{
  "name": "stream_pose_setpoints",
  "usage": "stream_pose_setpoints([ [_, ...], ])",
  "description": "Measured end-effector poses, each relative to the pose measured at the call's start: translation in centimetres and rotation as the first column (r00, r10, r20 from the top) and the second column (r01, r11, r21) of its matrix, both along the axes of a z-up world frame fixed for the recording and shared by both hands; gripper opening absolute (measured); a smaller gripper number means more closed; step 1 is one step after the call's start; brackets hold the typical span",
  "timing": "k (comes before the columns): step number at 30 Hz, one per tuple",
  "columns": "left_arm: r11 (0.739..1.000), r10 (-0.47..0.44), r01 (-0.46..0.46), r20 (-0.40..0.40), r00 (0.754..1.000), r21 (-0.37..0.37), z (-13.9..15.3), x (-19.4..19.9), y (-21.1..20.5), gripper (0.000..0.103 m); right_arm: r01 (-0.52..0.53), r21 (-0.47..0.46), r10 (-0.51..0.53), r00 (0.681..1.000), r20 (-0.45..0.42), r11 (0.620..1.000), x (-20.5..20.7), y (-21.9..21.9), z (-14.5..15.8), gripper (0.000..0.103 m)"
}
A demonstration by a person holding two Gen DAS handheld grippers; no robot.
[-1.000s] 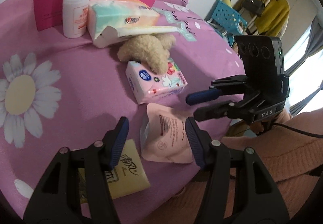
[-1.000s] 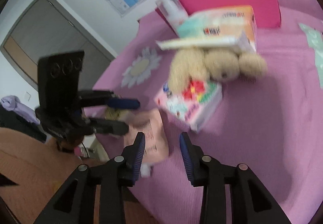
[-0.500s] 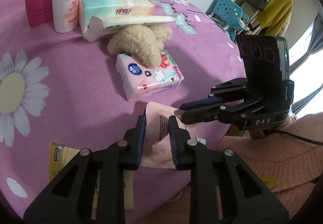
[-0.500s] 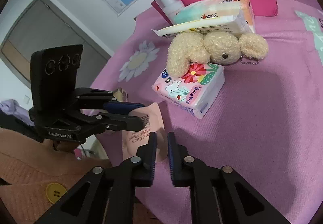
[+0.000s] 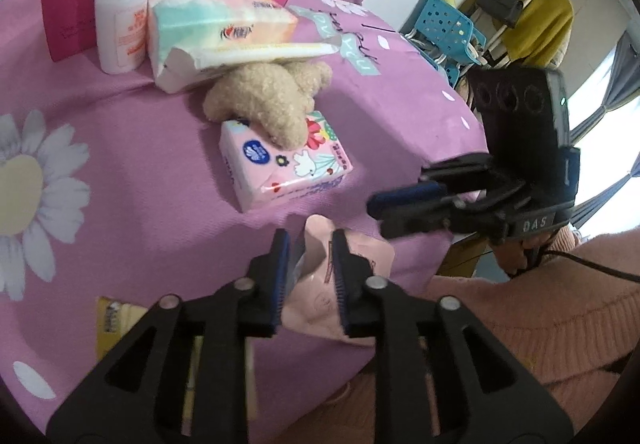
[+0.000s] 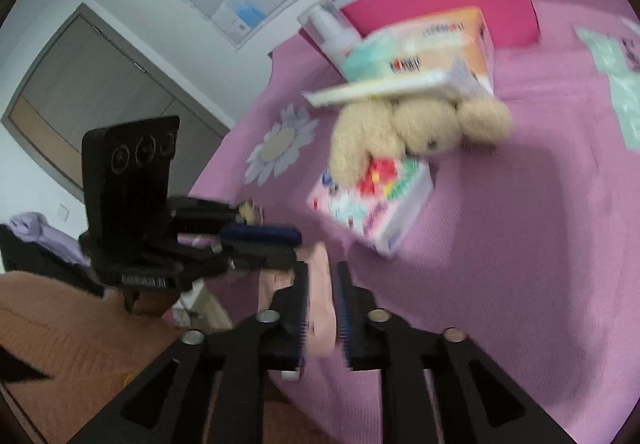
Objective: Organize soft objects
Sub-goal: 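Carry the pink pouch with the left gripper over the pink box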
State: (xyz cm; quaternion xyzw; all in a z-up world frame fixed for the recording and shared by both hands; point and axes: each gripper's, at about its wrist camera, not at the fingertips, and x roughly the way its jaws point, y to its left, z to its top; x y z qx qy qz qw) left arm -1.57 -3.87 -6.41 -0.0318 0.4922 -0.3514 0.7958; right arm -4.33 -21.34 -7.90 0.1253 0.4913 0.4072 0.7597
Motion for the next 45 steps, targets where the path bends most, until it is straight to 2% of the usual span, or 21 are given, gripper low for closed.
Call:
stream_pose_setpoints([
  [3,1.0,-0.021,0.02,0.004,1.0,0.003,0.2,-0.2,0.2,0.044,-0.014,-0.017,0.013,0.999,-0.037,1.0,-1.2,-0.6,-0.5,0.031],
  [8,0.998,-0.065,0.065,-0.011,0.998,0.025,-0.5,-0.9,-0.5,0.045,-0.024,-0.006,0.023,0.996,-0.088,1.0,-3.0,-1.3,-0.8,0.031],
  [12,0.996,-0.07,0.071,-0.037,0.997,0.046,-1.2,-1.1,-1.2,0.035,-0.018,0.008,0.018,0.994,-0.103,1.0,-2.8,0.4,-1.6,0.03],
  [17,0.999,-0.028,0.03,-0.041,0.999,0.042,-1.0,-1.1,-1.1,0.035,0.04,-0.002,-0.04,0.997,-0.068,0.999,-1.9,1.1,-1.5,0.017],
  [20,0.999,-0.041,0.041,-0.042,0.998,-0.001,-0.2,-1.4,-1.3,0.034,0.043,-0.018,-0.044,0.999,-0.032,0.999,-1.9,1.0,-0.8,0.01],
  [26,0.999,-0.044,0.046,0.061,0.997,-0.024,3.5,-0.8,-1.8,0.034,0.039,-0.007,-0.038,0.995,0.093,0.999,-1.5,0.2,3.3,0.01],
  [32,0.999,-0.013,0.02,0.186,0.983,-0.034,8.1,2.9,-2.6,0.034,0.061,-0.002,-0.059,0.972,0.227,0.998,1.2,-0.4,7.5,0.01],
  [37,0.999,0.02,-0.013,0.266,0.964,-0.03,11.3,7.3,-2.8,0.034,0.069,0.009,-0.068,0.941,0.331,0.998,5.5,-1.2,10.8,0.01],
  [45,0.996,0.092,-0.087,0.295,0.951,-0.032,13.9,15.4,-2.9,0.034,0.065,0.034,-0.073,0.92,0.385,0.997,13.9,-1.8,13.4,0.01],
])
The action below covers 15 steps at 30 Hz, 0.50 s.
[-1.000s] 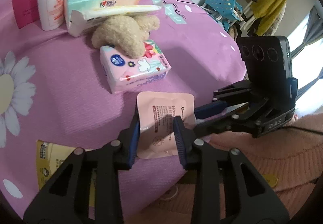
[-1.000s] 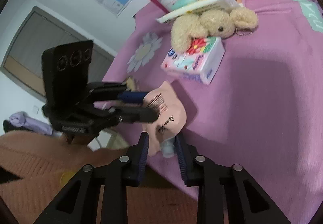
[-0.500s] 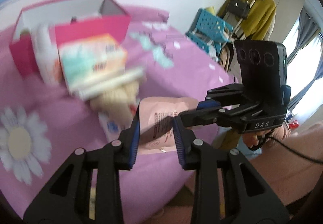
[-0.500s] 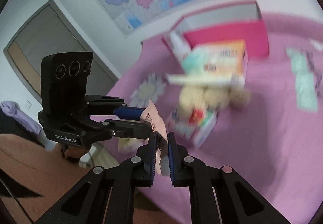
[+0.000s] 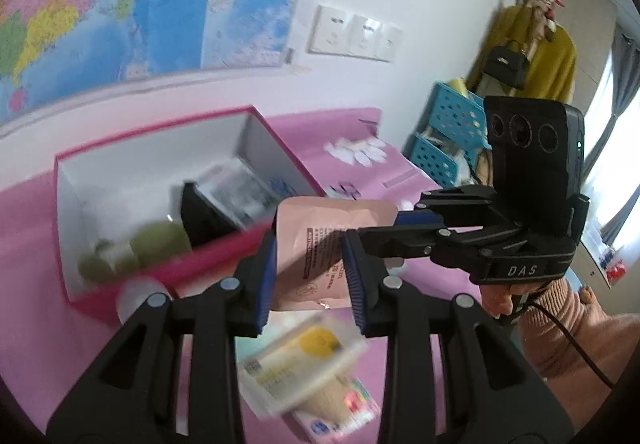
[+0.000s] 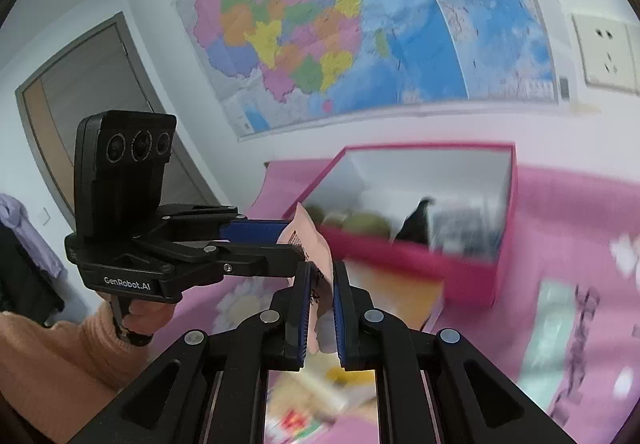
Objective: Organize soft objects
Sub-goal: 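Carry the pink pouch with the left gripper over the pink box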
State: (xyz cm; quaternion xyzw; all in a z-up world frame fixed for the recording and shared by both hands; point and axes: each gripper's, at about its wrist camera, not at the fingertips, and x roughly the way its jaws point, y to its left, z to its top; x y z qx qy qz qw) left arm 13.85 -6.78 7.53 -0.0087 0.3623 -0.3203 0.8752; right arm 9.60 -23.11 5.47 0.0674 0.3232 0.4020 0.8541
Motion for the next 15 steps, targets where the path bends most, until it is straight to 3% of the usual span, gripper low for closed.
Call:
stream_pose_setpoints([
  [7,0.998,0.06,-0.059,-0.022,0.998,0.028,0.2,4.7,-0.3,0.034,-0.006,0.001,0.006,1.0,-0.015,1.0,6.4,0.2,0.0,0.01],
  [15,0.994,0.111,-0.108,-0.102,0.989,0.034,-1.6,8.6,-0.6,0.034,-0.002,-0.034,0.001,0.999,-0.044,0.999,10.6,0.1,-1.2,0.011],
])
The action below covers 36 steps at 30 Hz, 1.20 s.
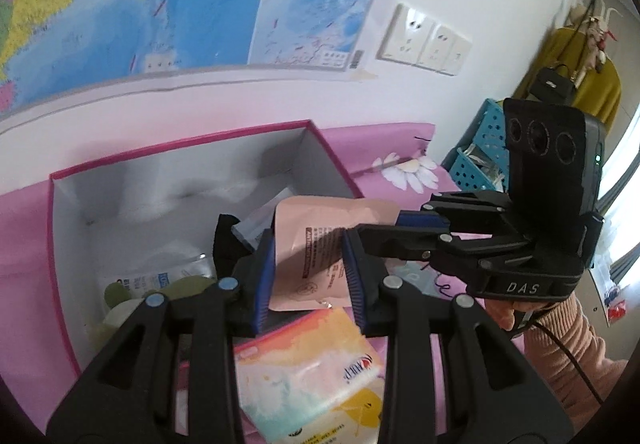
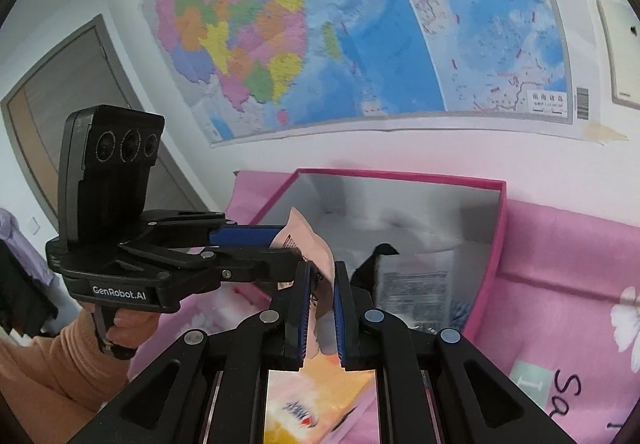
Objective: Organize soft objects
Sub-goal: 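Carry the pink pouch with the left gripper over the pink box, then open the left gripper to drop the pink pouch into the box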
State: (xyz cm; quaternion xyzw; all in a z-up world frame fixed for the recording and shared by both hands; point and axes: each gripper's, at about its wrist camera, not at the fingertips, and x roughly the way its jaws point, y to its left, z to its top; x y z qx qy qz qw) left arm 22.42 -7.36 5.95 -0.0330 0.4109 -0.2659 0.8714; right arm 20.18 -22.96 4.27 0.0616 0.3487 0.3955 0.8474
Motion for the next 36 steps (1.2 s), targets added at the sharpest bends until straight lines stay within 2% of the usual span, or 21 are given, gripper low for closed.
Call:
stream_pose_setpoints([
  [4,0.999,0.042,-0.041,-0.054,0.998,0.014,-1.3,1.2,-0.1,0.038,0.034,-0.037,-0.034,0.999,-0.014,0.999,1.2,0.3,-1.0,0.014],
  [7,0.997,0.079,-0.079,-0.061,0.995,0.012,-1.8,1.4,0.5,0.046,0.092,-0.058,-0.092,0.996,-0.011,0.994,1.5,-0.1,-1.5,0.023],
  [10,0.996,0.093,-0.093,-0.044,0.995,0.01,-1.6,0.8,1.1,0.047,0.127,-0.068,-0.128,0.992,-0.009,0.99,1.1,-0.3,-1.6,0.031],
  [15,0.998,0.068,-0.068,0.031,0.997,-0.001,-0.5,-2.3,1.9,0.047,0.112,-0.074,-0.112,0.994,0.005,0.991,-1.2,-0.5,-1.6,0.032],
  [17,0.999,0.036,-0.036,0.074,0.997,-0.01,0.1,-4.5,2.4,0.047,0.089,-0.064,-0.088,0.996,0.016,0.994,-3.0,-0.5,-1.3,0.032],
  [20,0.999,0.007,-0.003,0.137,0.99,-0.032,1.0,-8.0,3.5,0.048,0.035,-0.039,-0.034,0.999,0.032,0.999,-5.6,-0.1,-0.8,0.038],
  [22,0.999,0.01,-0.002,0.185,0.983,-0.04,1.4,-10.5,4.5,0.048,-0.023,-0.025,0.024,0.999,0.044,0.999,-8.1,0.2,-0.6,0.04],
  [26,0.999,0.013,-0.003,0.225,0.974,-0.043,1.2,-14.6,6.5,0.05,-0.142,0.009,0.142,0.989,0.031,0.99,-12.4,1.4,-1.3,0.045],
  [31,0.999,0.038,-0.032,0.166,0.985,-0.034,-1.5,-17.6,9.1,0.05,-0.259,0.02,0.26,0.963,-0.066,0.966,-16.3,3.7,-4.1,0.046],
  [34,0.998,0.059,-0.058,0.083,0.995,-0.023,-4.2,-19.2,10.4,0.05,-0.308,0.01,0.306,0.94,-0.149,0.951,-18.3,5.3,-6.9,0.046],
  [36,0.997,0.075,-0.074,0.026,0.997,-0.028,-6.1,-20.1,11.1,0.05,-0.346,0.038,0.346,0.913,-0.216,0.938,-19.6,6.5,-8.9,0.046],
])
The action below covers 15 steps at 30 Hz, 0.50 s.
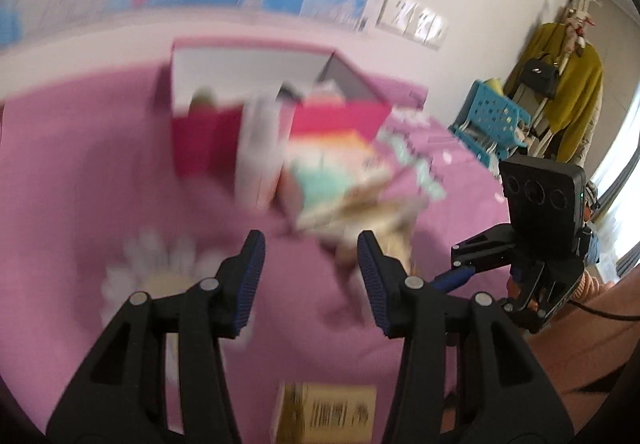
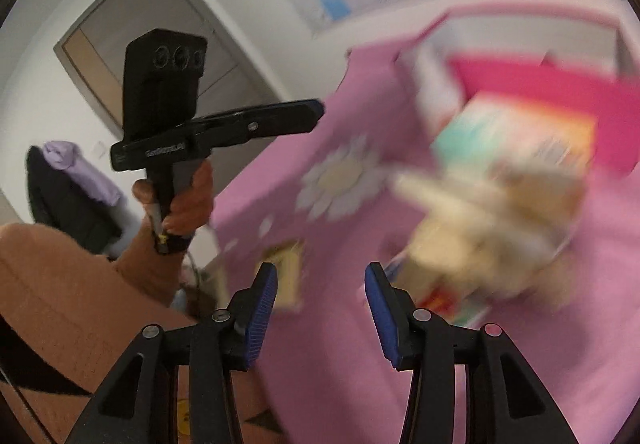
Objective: Organize soft objects
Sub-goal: 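Open the left gripper to drop the pink pouch into the box, then grasp the yellow tissue pack with the left gripper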
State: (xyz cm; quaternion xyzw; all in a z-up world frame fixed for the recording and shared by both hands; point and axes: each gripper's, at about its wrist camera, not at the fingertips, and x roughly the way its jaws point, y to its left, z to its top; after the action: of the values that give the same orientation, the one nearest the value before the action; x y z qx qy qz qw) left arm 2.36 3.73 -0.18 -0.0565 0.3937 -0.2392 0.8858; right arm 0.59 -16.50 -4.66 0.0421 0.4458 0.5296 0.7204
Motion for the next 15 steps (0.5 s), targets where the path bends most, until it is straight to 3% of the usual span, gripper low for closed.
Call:
stream_pose_setpoints([
  [4,0.999,0.008,-0.012,-0.117,0.993,-0.039,-3.1,-1.9,1.2,0.05,-0.041,-0.001,0.041,0.995,-0.092,0.999,-1.6,1.7,-2.7,0.046],
  [8,0.999,0.014,-0.021,-0.147,0.989,-0.043,-4.0,-3.7,1.8,0.05,-0.086,0.009,0.086,0.984,-0.153,0.996,-2.9,3.3,-4.4,0.046],
  [15,0.991,0.012,-0.041,-0.222,0.975,-0.126,-5.5,-5.1,3.5,0.05,-0.102,0.027,0.105,0.978,-0.18,0.994,-3.3,5.1,-5.5,0.046],
])
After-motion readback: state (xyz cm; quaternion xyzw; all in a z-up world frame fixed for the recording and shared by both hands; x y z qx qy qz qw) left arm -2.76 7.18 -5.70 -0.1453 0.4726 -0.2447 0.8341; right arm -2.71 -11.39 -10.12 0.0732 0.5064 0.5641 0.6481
